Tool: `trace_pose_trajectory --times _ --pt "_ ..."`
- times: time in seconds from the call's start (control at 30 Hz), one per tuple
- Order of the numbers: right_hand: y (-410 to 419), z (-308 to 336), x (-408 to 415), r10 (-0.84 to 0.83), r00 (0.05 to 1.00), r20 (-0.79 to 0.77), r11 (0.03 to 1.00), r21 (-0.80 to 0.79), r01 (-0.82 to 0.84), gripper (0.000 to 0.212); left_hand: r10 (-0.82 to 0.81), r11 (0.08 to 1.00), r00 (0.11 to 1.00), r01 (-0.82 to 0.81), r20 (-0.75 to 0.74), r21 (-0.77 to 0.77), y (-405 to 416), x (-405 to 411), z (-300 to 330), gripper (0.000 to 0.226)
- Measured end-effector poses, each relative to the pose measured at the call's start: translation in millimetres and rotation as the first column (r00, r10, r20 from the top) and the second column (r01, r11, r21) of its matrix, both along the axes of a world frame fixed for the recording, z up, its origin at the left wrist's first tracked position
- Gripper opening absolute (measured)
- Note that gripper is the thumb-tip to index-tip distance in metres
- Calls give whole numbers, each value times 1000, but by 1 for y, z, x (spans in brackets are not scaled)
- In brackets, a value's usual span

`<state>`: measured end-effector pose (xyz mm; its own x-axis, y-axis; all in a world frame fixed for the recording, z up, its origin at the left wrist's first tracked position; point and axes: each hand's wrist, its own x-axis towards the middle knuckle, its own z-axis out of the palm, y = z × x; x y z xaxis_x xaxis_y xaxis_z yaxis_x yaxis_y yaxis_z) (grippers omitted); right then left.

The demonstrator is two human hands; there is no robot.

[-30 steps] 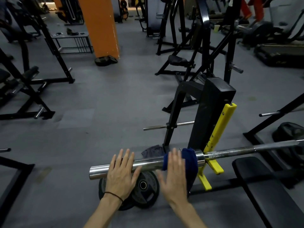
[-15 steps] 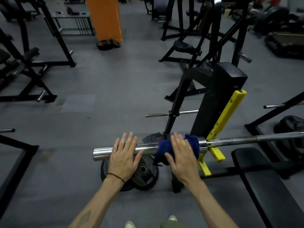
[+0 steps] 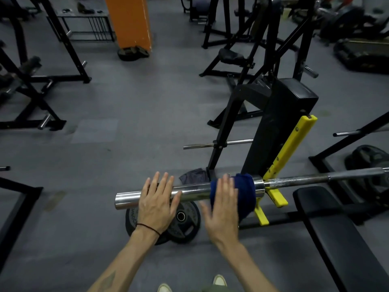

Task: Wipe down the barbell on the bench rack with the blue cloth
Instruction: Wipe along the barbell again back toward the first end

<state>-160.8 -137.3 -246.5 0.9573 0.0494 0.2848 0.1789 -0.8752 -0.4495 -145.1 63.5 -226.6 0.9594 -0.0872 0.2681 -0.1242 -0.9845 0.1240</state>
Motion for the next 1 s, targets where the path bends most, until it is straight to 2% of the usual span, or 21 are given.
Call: trace_pose_trajectory --times 0.07,0.13,0.2,0.3,0.37,0.43,0.5,0.57,0.67,0.73,0.8,0.83,0.9,1.0 --pt "15 -1 -3 189 982 -6 979 -69 -189 82 15 1000 1000 -15 -28 -2 0 7 4 67" --pt "-9 1 12 271 962 18 943 -203 -262 76 29 1000 995 -28 -94 11 2 16 9 76" --pt "-40 3 25 178 983 48 963 -213 -164 71 39 999 986 -37 -164 17 4 27 15 86" --pt "-33 5 15 -45 999 25 998 -36 46 73 1 998 964 -17 -266 -60 8 42 22 95" --pt "0 2 2 -8 1000 1 1000 21 8 79 -39 998 957 22 -286 -63 10 46 24 97" --pt "6 -1 -3 170 986 1 984 -62 -169 79 -44 999 963 40 -264 -23 10 45 24 95" --pt "-22 -2 10 221 974 40 958 -199 -209 74 -50 998 981 55 -185 19 15 36 20 87" --pt "-50 -1 18 106 991 82 981 -171 -91 71 -48 998 993 51 -107 22 26 21 10 74" --pt "-20 2 6 -60 997 51 998 16 59 74 -19 999 1000 20 -20 28 39 6 -2 63" --pt "16 -1 -4 40 999 23 999 24 -41 78 -7 999 1000 6 5 39 39 8 -2 62" --pt "10 -3 0 203 979 34 973 -124 -197 76 10 999 1000 -10 -9 32 36 12 -1 62" --pt "-7 -3 7 226 972 59 959 -188 -212 74 19 1000 1000 -18 -16 25 34 13 -1 61" --pt "-38 -3 19 135 985 109 976 -186 -114 70 27 999 1000 -27 -3 27 35 13 -3 59" --pt "-27 -2 11 -73 995 63 997 -20 74 75 49 999 999 -49 18 12 34 12 -4 57"
